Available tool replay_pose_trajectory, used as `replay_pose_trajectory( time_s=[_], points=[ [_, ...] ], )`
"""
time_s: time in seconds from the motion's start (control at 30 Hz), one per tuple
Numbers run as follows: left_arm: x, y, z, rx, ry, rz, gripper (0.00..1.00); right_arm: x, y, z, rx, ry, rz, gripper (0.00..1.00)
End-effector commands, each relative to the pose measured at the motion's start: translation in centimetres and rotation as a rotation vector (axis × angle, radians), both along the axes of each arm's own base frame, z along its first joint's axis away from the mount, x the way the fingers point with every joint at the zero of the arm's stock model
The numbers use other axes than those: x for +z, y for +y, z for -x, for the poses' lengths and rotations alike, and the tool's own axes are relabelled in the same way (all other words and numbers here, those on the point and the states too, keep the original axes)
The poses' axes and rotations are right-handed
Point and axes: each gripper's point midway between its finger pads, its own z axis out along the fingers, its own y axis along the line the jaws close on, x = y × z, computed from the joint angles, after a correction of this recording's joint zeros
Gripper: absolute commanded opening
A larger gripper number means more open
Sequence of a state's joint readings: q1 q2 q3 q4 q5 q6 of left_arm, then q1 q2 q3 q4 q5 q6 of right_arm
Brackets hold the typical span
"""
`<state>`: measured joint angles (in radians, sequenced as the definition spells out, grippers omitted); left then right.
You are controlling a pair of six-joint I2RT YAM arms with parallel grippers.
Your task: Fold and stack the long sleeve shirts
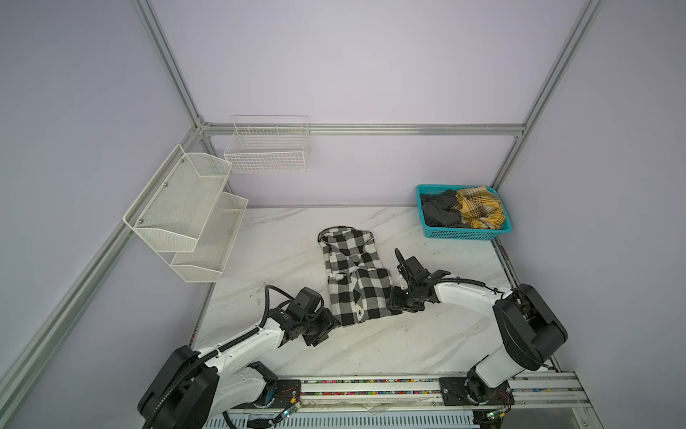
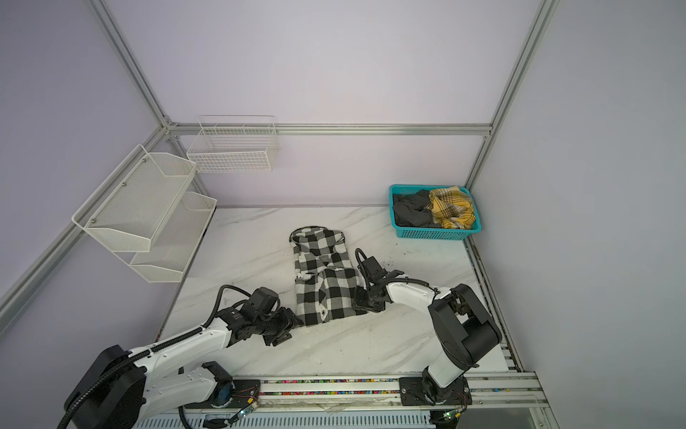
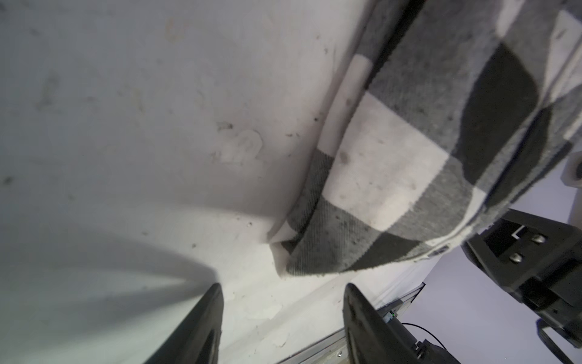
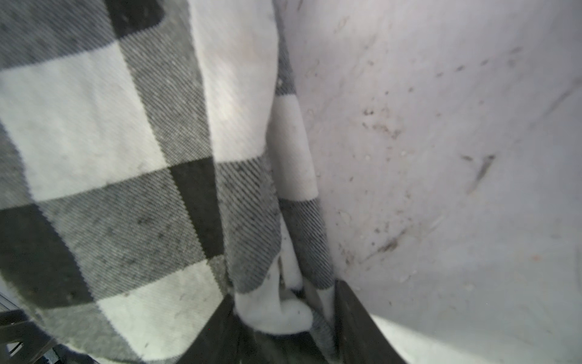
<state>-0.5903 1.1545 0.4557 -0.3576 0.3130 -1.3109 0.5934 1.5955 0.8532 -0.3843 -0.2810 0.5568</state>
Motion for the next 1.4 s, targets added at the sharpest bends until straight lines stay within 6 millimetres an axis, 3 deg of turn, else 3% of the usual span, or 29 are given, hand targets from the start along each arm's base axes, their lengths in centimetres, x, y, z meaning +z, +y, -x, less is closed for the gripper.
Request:
replay_pose_trajectory(
  time_s=[0.0, 0.23, 0.37, 0.47, 0.53, 0.6, 0.73, 0.83, 1.1, 1.27, 1.37],
  points=[
    [-1.5, 0.3, 0.5, 0.043, 0.039, -0.002, 0.55, -0.5, -0.6, 1.5, -0.012, 0.051, 0.023, 0.48],
    [-1.6, 0.7, -0.8, 0.118, -0.008, 0.03, 0.53, -0.6, -0.8, 2.0, -0.017, 0.059, 0.023, 0.48],
    [-2.6, 0.3, -1.3, 0.121, 0.015, 0.04, 0.49, -0.9, -1.0, 2.3, -0.019, 0.071, 0.03, 0.47],
    [-3.4, -0.2, -1.5, 0.116, 0.034, 0.055, 0.4, -0.9, -1.0, 2.3, -0.02, 0.076, 0.032, 0.47],
    [-3.4, -0.3, -1.7, 0.118, 0.029, 0.057, 0.26, -0.5, -1.2, 2.1, -0.017, 0.064, 0.048, 0.46],
    [-3.2, -0.2, -1.8, 0.124, 0.029, 0.05, 0.18, 0.6, -1.3, 1.5, -0.013, 0.035, 0.064, 0.48],
    [-2.4, 0.5, -1.6, 0.126, 0.019, 0.032, 0.14, 4.6, -2.0, -0.1, -0.098, -0.059, 0.07, 0.6],
    [-2.0, 0.6, -1.4, 0.129, 0.012, 0.038, 0.09, 5.6, -2.2, 0.7, -0.11, -0.055, 0.025, 0.63],
    [-2.2, 0.2, -1.4, 0.133, 0.022, 0.07, 0.01, 3.6, -0.6, 4.7, -0.023, 0.053, -0.14, 0.59],
    [-2.1, 0.6, -1.1, 0.127, 0.026, 0.05, 0.0, 1.9, -0.7, 5.0, -0.033, 0.067, -0.156, 0.58],
    [-2.3, 0.7, -1.0, 0.118, 0.031, 0.049, 0.0, 2.3, 0.0, 4.2, -0.038, 0.048, -0.201, 0.58]
  ],
)
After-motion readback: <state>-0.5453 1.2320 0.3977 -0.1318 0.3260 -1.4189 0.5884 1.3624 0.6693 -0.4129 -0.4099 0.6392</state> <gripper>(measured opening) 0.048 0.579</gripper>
